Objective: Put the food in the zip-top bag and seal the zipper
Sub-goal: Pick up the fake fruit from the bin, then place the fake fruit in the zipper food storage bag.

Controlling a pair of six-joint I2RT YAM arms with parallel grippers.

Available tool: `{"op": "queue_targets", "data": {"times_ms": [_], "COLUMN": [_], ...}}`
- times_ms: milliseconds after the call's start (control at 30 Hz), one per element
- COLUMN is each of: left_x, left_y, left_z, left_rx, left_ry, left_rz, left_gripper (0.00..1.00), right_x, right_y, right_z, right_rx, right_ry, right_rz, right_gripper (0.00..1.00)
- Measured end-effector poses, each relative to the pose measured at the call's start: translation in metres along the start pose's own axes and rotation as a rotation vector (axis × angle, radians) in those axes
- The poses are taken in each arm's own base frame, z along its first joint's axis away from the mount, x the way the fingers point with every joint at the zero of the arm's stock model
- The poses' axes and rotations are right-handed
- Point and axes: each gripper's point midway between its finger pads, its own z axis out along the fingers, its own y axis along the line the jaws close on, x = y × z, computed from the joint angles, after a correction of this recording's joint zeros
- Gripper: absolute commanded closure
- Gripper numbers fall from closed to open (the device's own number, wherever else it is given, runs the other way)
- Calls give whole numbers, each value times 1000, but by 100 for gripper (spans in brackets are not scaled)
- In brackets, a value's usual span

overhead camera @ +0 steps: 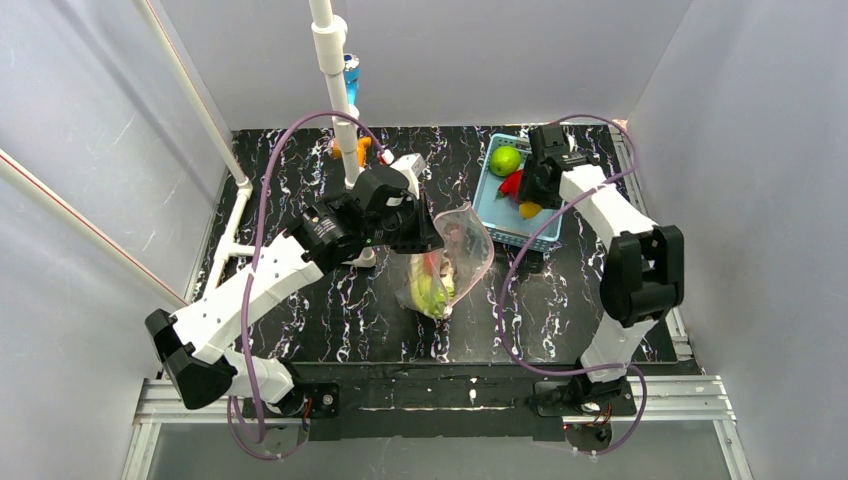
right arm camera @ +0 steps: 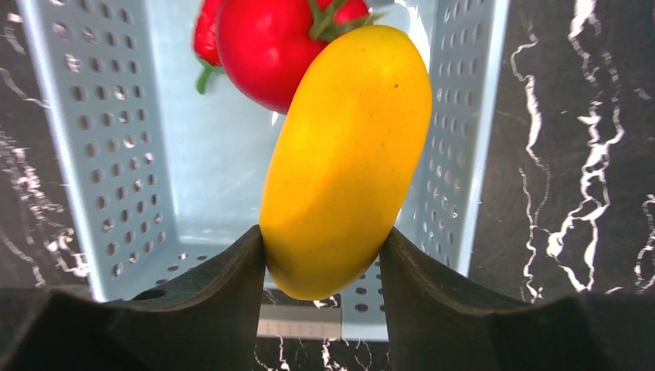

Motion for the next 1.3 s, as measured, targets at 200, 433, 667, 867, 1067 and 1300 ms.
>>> {"op": "queue_targets", "data": {"times_ms": [200, 433, 667, 867, 1067, 1300], "left_x": [-1, -1, -2, -2, -3, -2], "left_y": [0, -2, -3, -4, -6, -9], "left_z": [6, 12, 17, 25, 26, 28], "left_rx": [0, 4, 7, 8, 18, 36], "left_ry": [1, 5, 3, 12, 13, 20], "left_rz": [-3, -3, -1, 9, 9, 6], "left_gripper": [100, 100, 100, 100, 100, 100], "right_x": [-17, -6, 21, 76, 129, 165], "right_y": [7, 25, 26, 36, 52, 65], "right_z": [-44, -127, -227, -299, -327, -295], "right_rx": [-88, -331, -578, -879, -1054, -935], "right_ry": [-70, -115, -182, -154, 32, 328], "right_rz": [-51, -144, -214, -368, -451, -425], "right_gripper": [99, 99, 99, 99, 96, 93]}}
